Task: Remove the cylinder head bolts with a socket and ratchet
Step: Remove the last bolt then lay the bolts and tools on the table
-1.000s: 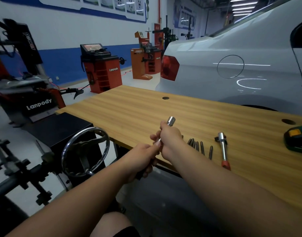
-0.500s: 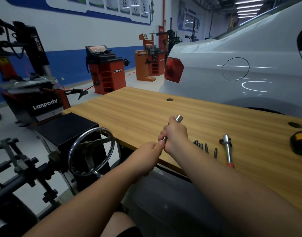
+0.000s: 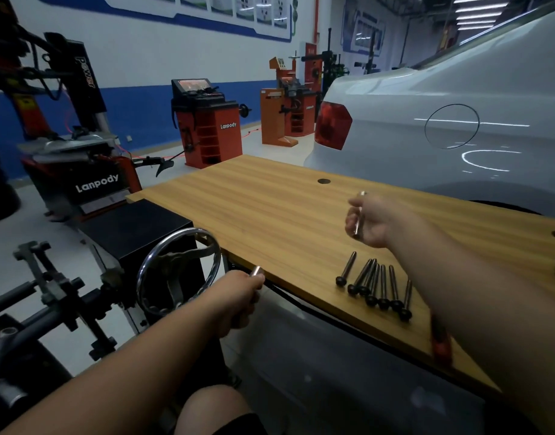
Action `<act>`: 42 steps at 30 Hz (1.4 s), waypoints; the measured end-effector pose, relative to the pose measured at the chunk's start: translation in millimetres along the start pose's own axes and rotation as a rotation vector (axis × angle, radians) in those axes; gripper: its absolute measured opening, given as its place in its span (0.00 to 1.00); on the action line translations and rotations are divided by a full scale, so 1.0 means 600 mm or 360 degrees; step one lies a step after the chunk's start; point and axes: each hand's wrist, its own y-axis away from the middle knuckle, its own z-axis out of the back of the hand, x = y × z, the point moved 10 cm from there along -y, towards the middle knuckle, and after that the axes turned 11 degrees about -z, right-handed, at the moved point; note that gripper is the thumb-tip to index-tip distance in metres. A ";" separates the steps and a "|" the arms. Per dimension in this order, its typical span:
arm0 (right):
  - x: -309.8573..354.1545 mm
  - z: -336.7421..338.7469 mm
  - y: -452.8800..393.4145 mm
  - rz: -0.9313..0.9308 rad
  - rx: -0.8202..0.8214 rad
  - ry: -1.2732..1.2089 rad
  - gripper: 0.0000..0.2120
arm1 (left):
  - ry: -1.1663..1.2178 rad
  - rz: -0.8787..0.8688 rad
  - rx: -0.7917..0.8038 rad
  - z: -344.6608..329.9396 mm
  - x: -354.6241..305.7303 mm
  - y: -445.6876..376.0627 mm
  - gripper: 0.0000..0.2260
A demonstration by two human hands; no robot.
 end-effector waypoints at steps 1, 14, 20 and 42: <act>-0.008 -0.015 0.001 -0.0027 0.0058 0.0092 0.06 | 0.0014 -0.0002 0.0044 -0.007 -0.013 -0.008 0.09; 0.053 -0.058 -0.019 0.0695 -0.0638 0.3190 0.12 | -0.1583 -0.0668 0.0136 -0.099 -0.218 -0.066 0.11; 0.047 -0.089 -0.040 0.0748 -0.0434 0.3531 0.09 | -0.1469 -0.0674 0.0073 -0.119 -0.228 -0.096 0.16; 0.065 -0.078 -0.074 0.0756 -0.0265 0.3178 0.06 | -0.1120 -0.0631 0.0072 -0.180 -0.197 -0.159 0.06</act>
